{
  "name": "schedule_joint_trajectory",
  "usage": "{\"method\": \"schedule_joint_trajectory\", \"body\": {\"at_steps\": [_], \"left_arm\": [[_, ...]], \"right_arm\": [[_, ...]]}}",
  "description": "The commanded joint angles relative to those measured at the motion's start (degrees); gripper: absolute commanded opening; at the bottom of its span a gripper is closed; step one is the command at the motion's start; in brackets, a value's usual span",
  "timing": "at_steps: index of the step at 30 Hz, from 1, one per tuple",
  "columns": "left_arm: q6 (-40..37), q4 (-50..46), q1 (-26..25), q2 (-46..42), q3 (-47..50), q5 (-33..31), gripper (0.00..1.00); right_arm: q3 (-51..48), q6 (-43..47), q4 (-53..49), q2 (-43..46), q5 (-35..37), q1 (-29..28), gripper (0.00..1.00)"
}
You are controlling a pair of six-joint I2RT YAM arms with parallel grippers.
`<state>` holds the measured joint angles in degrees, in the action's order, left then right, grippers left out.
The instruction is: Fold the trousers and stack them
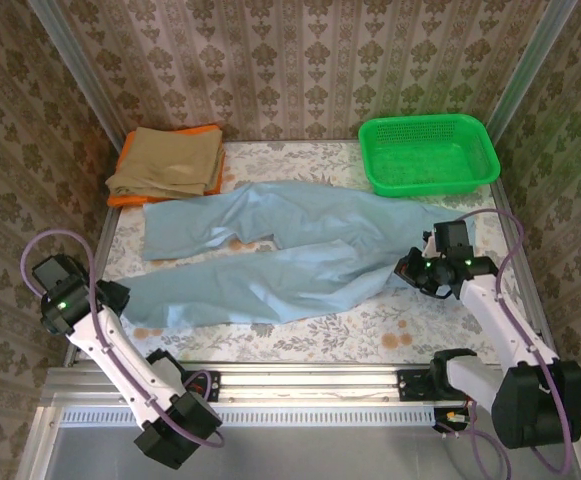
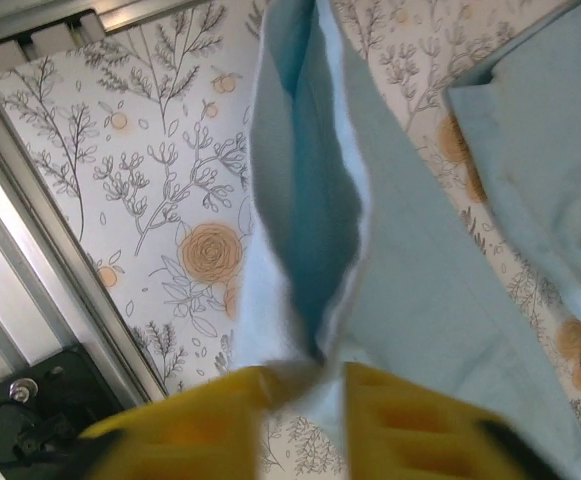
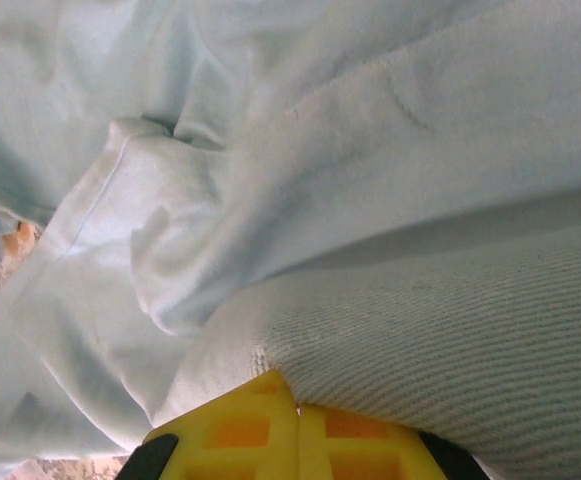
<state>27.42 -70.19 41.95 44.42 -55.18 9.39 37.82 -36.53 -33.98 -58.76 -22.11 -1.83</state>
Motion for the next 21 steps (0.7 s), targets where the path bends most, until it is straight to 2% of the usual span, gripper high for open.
{"method": "schedule_joint_trajectory", "body": {"at_steps": [1, 2, 5, 8, 10, 11, 12, 13, 14, 16, 18, 21], "left_arm": [[2.2, 2.3, 1.4, 0.1, -1.9, 4.3, 0.81], [3.0, 3.4, 1.4, 0.5, -3.0, 6.4, 0.86], [6.8, 8.0, -0.3, 0.7, -4.1, 11.7, 0.9], [10.8, 11.7, -10.0, 1.1, -4.7, 10.9, 0.9], [14.0, 14.7, -21.6, 1.5, -3.2, 8.5, 0.88], [15.5, 16.0, -27.2, 1.5, -2.3, 6.6, 0.88], [17.1, 18.2, -33.9, 1.7, -0.8, 5.0, 0.88], [18.5, 19.7, -40.0, 2.5, 0.3, 3.6, 0.88], [19.7, 20.8, -44.7, 3.4, 1.1, 2.1, 0.88], [22.5, 24.5, -56.9, 6.0, 3.7, -2.1, 0.88], [24.9, 28.6, -66.2, 8.8, 6.2, -3.5, 0.88], [28.5, 33.0, -79.3, 13.5, 9.0, -6.1, 0.86]], "right_arm": [[-0.9, 1.5, -4.0, 2.7, -2.7, -0.5, 0.0], [-0.8, 1.6, -4.8, 3.4, -2.5, -0.5, 0.0], [-0.3, 1.3, -6.3, 4.9, -1.4, -0.6, 0.01], [0.4, 1.1, -7.4, 5.4, -0.1, -0.6, 0.02], [0.6, 1.4, -7.9, 4.5, 0.8, -0.6, 0.03], [0.7, 1.6, -8.2, 3.7, 1.1, -0.6, 0.07], [0.9, 1.9, -8.6, 2.6, 1.2, -0.6, 0.11], [1.0, 2.2, -9.2, 1.7, 1.8, -0.6, 0.22], [1.1, 2.3, -9.9, 1.1, 2.5, -0.6, 0.27], [1.8, 2.8, -11.8, 1.5, 4.6, -1.0, 0.29], [3.1, 2.9, -14.6, 2.9, 6.2, -1.9, 0.33], [4.6, 1.3, -19.4, 4.3, 9.5, -7.8, 0.32]]}}
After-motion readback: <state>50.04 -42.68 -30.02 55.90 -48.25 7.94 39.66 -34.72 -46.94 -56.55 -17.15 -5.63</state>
